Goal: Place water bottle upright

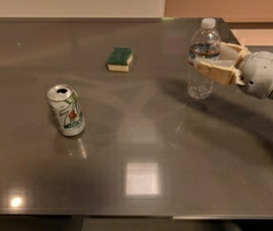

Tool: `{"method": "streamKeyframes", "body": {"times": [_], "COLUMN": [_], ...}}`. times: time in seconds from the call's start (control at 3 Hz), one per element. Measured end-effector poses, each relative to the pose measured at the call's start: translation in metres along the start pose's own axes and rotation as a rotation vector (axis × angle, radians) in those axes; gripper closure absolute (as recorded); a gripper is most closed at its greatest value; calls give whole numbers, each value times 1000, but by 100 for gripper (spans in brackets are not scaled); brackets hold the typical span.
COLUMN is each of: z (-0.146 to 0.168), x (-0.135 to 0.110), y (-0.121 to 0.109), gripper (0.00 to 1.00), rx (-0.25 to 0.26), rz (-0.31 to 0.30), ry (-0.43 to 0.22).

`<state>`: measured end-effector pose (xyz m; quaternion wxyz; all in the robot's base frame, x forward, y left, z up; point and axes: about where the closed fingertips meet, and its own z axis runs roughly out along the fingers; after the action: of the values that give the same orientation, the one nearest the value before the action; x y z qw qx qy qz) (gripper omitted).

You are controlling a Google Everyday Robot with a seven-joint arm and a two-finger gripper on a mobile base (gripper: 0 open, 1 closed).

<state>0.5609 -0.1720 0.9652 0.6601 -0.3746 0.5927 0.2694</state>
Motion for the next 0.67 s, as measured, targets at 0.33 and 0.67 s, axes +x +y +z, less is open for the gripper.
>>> {"method": "streamKeyframes", "body": {"times": [0.33, 0.67], "z": [6, 10], "x": [7, 15], "y": [0, 1], "gripper": [100, 100], "rx": [-18, -31], "rz": [15, 20], "ry": [-10, -22]}}
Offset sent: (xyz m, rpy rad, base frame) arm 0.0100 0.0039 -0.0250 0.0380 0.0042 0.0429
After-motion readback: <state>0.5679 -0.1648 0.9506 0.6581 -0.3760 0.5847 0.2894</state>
